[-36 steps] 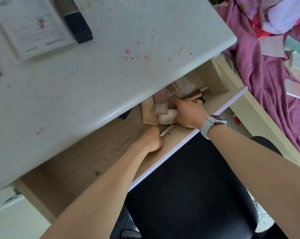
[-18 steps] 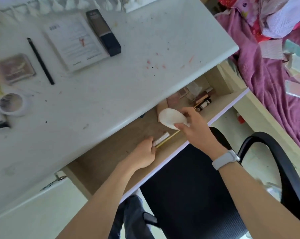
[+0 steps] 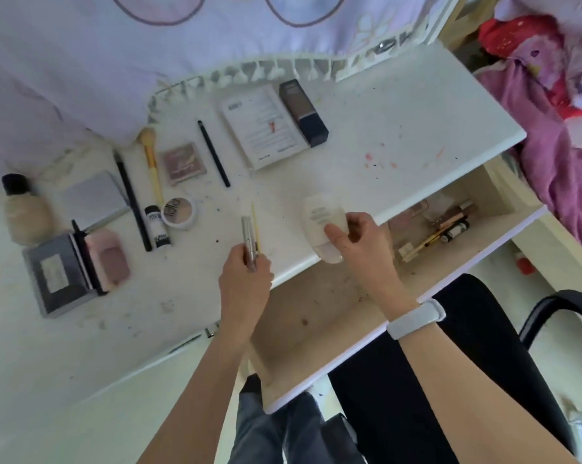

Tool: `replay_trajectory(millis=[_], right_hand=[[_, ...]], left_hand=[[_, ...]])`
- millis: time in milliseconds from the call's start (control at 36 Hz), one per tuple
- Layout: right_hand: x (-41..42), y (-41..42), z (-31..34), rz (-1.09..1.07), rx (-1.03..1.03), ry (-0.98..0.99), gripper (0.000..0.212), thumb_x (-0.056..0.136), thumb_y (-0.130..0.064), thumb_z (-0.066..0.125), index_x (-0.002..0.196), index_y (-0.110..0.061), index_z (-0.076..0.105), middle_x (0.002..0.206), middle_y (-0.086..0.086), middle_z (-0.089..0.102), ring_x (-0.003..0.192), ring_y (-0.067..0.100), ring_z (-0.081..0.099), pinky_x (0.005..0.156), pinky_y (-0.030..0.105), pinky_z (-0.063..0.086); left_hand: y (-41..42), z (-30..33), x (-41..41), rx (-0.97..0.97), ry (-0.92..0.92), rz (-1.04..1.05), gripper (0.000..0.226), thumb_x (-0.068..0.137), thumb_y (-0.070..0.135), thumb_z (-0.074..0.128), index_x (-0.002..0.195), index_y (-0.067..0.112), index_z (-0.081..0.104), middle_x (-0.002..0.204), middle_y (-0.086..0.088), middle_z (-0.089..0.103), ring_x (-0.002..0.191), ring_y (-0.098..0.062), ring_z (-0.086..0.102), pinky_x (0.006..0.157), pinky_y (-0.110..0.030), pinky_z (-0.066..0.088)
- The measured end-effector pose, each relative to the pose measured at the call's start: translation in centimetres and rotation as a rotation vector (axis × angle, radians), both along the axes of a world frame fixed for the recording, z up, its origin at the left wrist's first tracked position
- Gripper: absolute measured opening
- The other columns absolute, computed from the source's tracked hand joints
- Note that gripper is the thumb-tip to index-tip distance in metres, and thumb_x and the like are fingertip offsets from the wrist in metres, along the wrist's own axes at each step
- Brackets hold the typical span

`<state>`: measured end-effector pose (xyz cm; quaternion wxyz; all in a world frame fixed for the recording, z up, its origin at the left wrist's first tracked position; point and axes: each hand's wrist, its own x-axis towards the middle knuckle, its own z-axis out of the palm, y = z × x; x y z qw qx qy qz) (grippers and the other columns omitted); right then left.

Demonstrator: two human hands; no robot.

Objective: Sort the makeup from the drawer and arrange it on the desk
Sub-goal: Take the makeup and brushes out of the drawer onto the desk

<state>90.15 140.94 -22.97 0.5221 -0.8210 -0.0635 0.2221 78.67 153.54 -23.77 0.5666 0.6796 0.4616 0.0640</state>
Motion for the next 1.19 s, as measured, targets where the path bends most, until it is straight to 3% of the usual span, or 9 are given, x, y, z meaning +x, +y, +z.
replay_trajectory(millis=[111, 278, 417, 500, 639, 778, 944, 1111, 1194], right_hand=[[-0.3, 4.1, -0.4, 0.072, -0.107, -0.004, 0.029, 0.087, -0.034, 0.062, 0.108, -0.017, 0.051, 0.082, -0.014, 0.054, 0.071, 0.0, 0.051, 0.051, 0.006, 0.039], [-0.4, 8.2, -0.6, 0.143, -0.184, -0.001, 0.031, 0.089, -0.031, 0.058, 0.11, -0.008, 0.056, 0.085, -0.003, 0.058, 0.081, 0.017, 0.057, 0.064, 0.023, 0.041], [0.0, 10.4, -0.3, 0.19, -0.24, -0.042, 0.026, 0.091, -0.029, 0.055, 0.103, -0.007, 0.06, 0.093, 0.005, 0.063, 0.086, 0.021, 0.058, 0.069, 0.026, 0.042], [0.5, 11.4, -0.4, 0.204, -0.259, -0.088, 0.028, 0.091, -0.029, 0.055, 0.105, -0.006, 0.063, 0.098, 0.011, 0.065, 0.087, 0.022, 0.059, 0.069, 0.026, 0.043], [1.1, 12.5, -0.7, 0.209, -0.271, -0.154, 0.033, 0.091, -0.03, 0.056, 0.114, -0.006, 0.06, 0.104, 0.011, 0.062, 0.092, 0.023, 0.059, 0.079, 0.028, 0.045], [0.6, 12.4, -0.7, 0.215, -0.23, -0.207, 0.036, 0.092, -0.023, 0.054, 0.124, -0.009, 0.053, 0.112, 0.009, 0.058, 0.091, 0.014, 0.055, 0.087, 0.026, 0.045], [0.1, 11.7, -0.2, 0.315, -0.195, -0.246, 0.032, 0.095, -0.012, 0.046, 0.126, -0.008, 0.055, 0.118, 0.007, 0.061, 0.105, 0.02, 0.056, 0.095, 0.033, 0.045], [-1.3, 7.6, 0.2, 0.255, -0.114, -0.232, 0.031, 0.094, -0.006, 0.046, 0.123, -0.01, 0.056, 0.116, -0.002, 0.06, 0.095, 0.004, 0.053, 0.08, 0.004, 0.041], [-2.0, 3.8, 0.0, 0.197, -0.089, -0.221, 0.03, 0.093, -0.003, 0.046, 0.116, -0.018, 0.058, 0.11, -0.008, 0.061, 0.095, -0.003, 0.055, 0.078, 0.002, 0.04]], left_hand=[[2.4, 0.5, 1.2, 0.006, -0.018, 0.139, 0.005, 0.089, 0.012, 0.05, 0.087, 0.009, 0.054, 0.078, -0.01, 0.064, 0.061, -0.016, 0.059, 0.053, -0.021, 0.044], [4.6, 0.3, 2.8, 0.05, 0.066, 0.148, 0.01, 0.089, 0.011, 0.049, 0.093, 0.012, 0.059, 0.077, -0.002, 0.062, 0.066, -0.014, 0.058, 0.051, -0.023, 0.041], [5.6, 1.1, 3.4, 0.067, 0.043, 0.128, 0.006, 0.088, 0.009, 0.048, 0.09, 0.009, 0.054, 0.084, -0.002, 0.06, 0.078, -0.021, 0.055, 0.06, -0.022, 0.041], [5.8, 2.0, 3.4, 0.011, 0.011, 0.145, 0.027, 0.091, 0.01, 0.046, 0.117, 0.009, 0.055, 0.114, -0.005, 0.061, 0.092, -0.016, 0.058, 0.085, -0.03, 0.046], [5.9, 2.0, 2.4, 0.233, 0.007, -0.036, 0.037, 0.094, 0.011, 0.046, 0.132, 0.011, 0.047, 0.133, -0.002, 0.047, 0.121, -0.014, 0.045, 0.092, -0.018, 0.032], [5.8, 1.0, 1.3, 0.373, 0.054, -0.279, 0.046, 0.095, 0.012, 0.045, 0.141, 0.011, 0.038, 0.147, -0.002, 0.035, 0.135, -0.018, 0.029, 0.109, -0.03, 0.03], [6.1, 0.7, 1.1, 0.404, 0.065, -0.331, 0.052, 0.095, 0.014, 0.045, 0.145, 0.016, 0.03, 0.154, -0.001, 0.023, 0.139, -0.015, 0.017, 0.103, -0.015, 0.012], [4.2, 1.6, 0.3, 0.537, 0.06, -0.322, 0.044, 0.093, 0.011, 0.049, 0.136, 0.013, 0.044, 0.147, -0.006, 0.035, 0.135, -0.021, 0.027, 0.107, -0.037, 0.029], [1.7, 2.1, 0.2, 0.603, -0.04, -0.334, 0.035, 0.09, 0.006, 0.055, 0.125, 0.009, 0.056, 0.133, -0.01, 0.05, 0.125, -0.027, 0.043, 0.1, -0.046, 0.042]])
